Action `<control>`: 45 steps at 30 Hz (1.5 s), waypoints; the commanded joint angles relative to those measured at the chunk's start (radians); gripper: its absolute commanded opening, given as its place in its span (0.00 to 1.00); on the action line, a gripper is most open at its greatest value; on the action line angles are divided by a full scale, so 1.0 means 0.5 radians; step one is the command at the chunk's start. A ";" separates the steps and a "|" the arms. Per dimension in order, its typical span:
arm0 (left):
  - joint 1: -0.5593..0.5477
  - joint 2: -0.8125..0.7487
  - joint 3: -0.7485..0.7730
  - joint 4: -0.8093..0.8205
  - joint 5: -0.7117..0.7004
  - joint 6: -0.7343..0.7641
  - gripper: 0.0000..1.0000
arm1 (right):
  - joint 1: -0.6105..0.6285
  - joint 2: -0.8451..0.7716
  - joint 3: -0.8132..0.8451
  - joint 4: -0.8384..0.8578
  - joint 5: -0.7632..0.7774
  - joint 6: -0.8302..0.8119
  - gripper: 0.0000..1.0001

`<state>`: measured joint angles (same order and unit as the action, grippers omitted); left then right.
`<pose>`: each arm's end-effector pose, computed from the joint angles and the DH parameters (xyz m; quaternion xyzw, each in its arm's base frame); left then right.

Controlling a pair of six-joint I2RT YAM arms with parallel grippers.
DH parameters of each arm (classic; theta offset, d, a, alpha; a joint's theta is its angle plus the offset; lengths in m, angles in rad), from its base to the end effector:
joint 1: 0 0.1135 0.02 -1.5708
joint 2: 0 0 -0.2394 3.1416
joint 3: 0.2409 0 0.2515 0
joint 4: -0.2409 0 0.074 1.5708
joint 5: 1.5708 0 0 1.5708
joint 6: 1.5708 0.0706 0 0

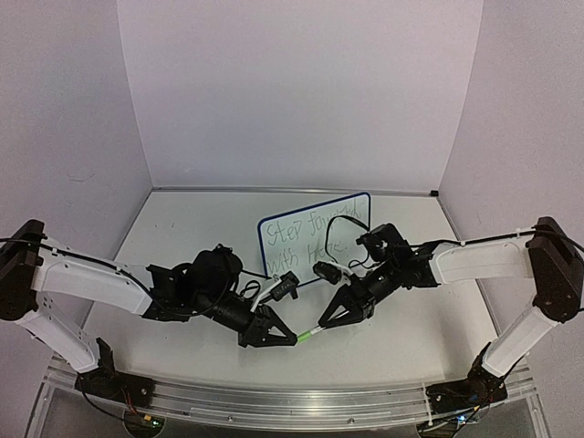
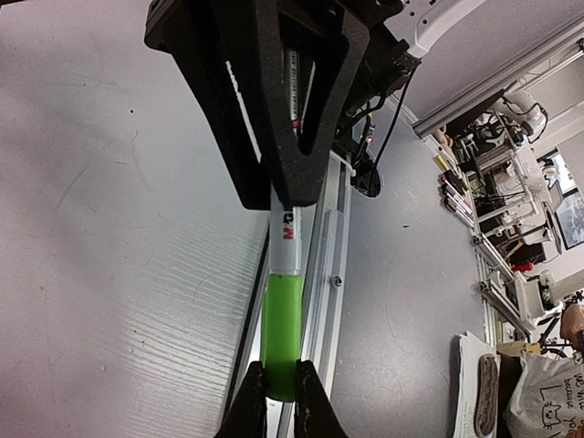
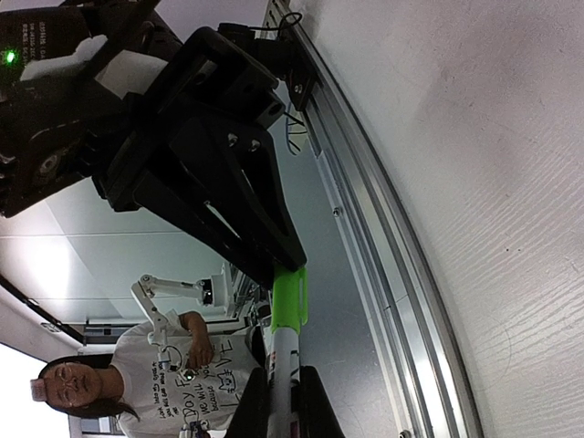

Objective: Write a sentence on the whiteboard
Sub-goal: Insert the whiteboard marker without the cap into the pen cap, then pass from the right arm to the left

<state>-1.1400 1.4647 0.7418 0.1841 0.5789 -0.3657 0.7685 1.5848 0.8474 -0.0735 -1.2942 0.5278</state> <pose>0.1034 -0.3176 0.1667 0.4451 0.7187 -0.5045 0.1753 0.1748 0.2634 0.1655 0.3109 -0.7087 -0.6250 0.1021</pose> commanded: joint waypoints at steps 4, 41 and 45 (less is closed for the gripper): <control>0.001 0.068 0.282 0.420 -0.016 0.011 0.00 | 0.068 -0.071 0.057 0.116 -0.031 -0.031 0.00; 0.175 -0.247 0.272 -0.567 -0.169 0.345 0.88 | 0.000 -0.143 0.218 -0.141 0.526 -0.137 0.00; 0.153 -0.126 0.362 -0.593 -0.111 0.405 0.90 | 0.089 -0.052 0.320 -0.121 0.452 -0.140 0.00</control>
<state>-1.0529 1.3608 0.8494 -0.0801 0.4553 -0.2263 0.7719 1.5262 0.9378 -0.1724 -1.0085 0.4683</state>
